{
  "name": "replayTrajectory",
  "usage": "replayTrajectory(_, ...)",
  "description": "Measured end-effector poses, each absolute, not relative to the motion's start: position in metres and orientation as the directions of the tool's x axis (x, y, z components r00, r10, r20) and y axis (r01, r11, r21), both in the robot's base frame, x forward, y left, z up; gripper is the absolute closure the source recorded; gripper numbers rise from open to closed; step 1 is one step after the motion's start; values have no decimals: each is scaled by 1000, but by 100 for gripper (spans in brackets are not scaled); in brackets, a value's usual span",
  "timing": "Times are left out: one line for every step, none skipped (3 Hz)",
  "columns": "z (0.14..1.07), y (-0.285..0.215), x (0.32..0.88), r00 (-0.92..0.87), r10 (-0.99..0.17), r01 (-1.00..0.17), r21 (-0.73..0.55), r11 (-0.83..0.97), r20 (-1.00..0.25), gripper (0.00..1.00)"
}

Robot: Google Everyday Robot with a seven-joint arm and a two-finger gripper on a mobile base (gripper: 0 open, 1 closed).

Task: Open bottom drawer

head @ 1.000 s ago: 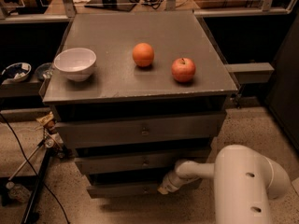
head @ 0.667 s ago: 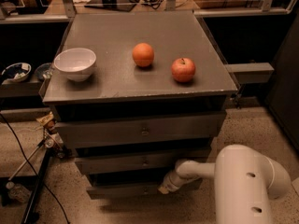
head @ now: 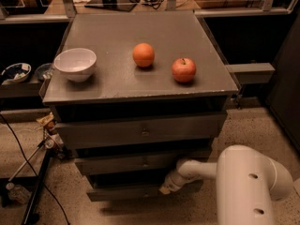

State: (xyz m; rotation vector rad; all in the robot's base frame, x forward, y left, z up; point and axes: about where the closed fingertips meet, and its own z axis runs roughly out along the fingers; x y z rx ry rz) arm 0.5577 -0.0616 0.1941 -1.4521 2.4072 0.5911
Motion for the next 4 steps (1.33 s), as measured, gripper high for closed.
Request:
replayTrajectory(194, -63, 560, -462, -777, -886, 204, 415, -427, 100)
replayTrajectory(204, -66, 562, -469, -760, -882, 192, 431, -449, 100)
replayTrajectory(206, -67, 558, -473, -753, -879, 186, 439, -458, 100)
replayTrajectory(210, -69, 552, -476, -739, -875, 173, 452, -477, 100)
